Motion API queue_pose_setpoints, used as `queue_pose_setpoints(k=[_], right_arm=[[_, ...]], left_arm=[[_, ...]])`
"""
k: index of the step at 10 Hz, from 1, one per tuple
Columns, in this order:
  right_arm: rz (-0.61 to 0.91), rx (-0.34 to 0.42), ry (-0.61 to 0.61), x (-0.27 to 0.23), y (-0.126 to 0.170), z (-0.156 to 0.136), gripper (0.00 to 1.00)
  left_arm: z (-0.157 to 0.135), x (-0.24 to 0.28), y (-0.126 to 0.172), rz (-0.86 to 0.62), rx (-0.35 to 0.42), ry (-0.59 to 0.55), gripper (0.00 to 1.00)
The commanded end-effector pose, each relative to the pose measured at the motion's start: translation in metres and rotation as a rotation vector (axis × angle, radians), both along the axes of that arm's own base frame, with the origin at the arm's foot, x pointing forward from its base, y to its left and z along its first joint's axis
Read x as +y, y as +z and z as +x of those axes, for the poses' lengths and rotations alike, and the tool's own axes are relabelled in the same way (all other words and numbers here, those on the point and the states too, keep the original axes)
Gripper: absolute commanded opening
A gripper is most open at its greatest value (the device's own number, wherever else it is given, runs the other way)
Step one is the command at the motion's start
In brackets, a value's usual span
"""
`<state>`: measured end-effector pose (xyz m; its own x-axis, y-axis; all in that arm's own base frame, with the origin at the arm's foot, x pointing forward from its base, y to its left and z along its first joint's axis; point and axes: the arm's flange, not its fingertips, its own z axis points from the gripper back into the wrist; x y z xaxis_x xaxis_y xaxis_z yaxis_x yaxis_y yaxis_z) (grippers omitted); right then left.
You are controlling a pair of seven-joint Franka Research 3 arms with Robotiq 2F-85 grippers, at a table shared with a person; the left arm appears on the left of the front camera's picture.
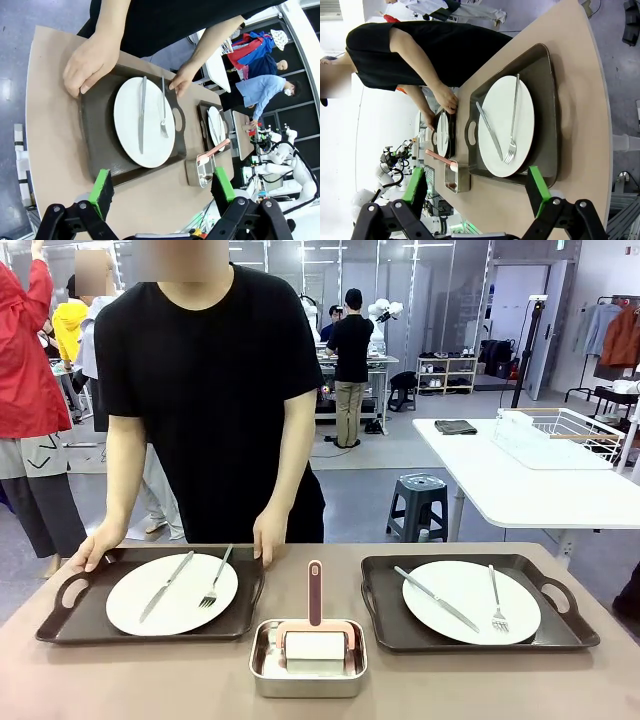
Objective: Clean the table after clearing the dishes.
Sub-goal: When the left (or right) Handle tray is removed, use the left hand (or right hand) to clean the left (or right) side of the table with the Lint Roller.
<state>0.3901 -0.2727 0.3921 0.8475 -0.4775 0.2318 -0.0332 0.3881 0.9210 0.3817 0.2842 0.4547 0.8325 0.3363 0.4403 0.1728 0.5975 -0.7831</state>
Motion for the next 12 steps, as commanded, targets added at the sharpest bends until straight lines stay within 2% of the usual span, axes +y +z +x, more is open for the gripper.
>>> queue_pose_setpoints(k=[1, 7, 8, 9, 11, 12], right_arm=[[0.006, -0.005, 0.002, 0.001, 0.001, -0.002, 1.0], [0.006, -0.005, 0.002, 0.001, 0.001, -0.002, 1.0], [0.006, -0.005, 0.002, 0.001, 0.001, -0.002, 1.0], [0.006, -0.005, 0.002, 0.001, 0.001, -0.002, 1.0], [0.006, -0.005, 0.002, 0.001, 0.001, -0.002, 1.0], [0.006, -0.005, 0.002, 0.001, 0.001, -0.002, 1.0]], left_arm=[[-0.001, 0.002, 0.002, -0.005, -0.011, 0.005, 1.0], [0.0, 0.0, 0.0, 0.0, 0.0, 0.0, 1.0], [-0.002, 0.0, 0.035, 0.097, -0.126, -0.081, 1.0], [0.018, -0.031, 0.069, 0.21, -0.195, -0.181, 1.0], [0.059, -0.145, 0.123, 0.392, -0.334, -0.466, 1.0], [0.067, -0.215, 0.134, 0.468, -0.382, -0.641, 1.0]])
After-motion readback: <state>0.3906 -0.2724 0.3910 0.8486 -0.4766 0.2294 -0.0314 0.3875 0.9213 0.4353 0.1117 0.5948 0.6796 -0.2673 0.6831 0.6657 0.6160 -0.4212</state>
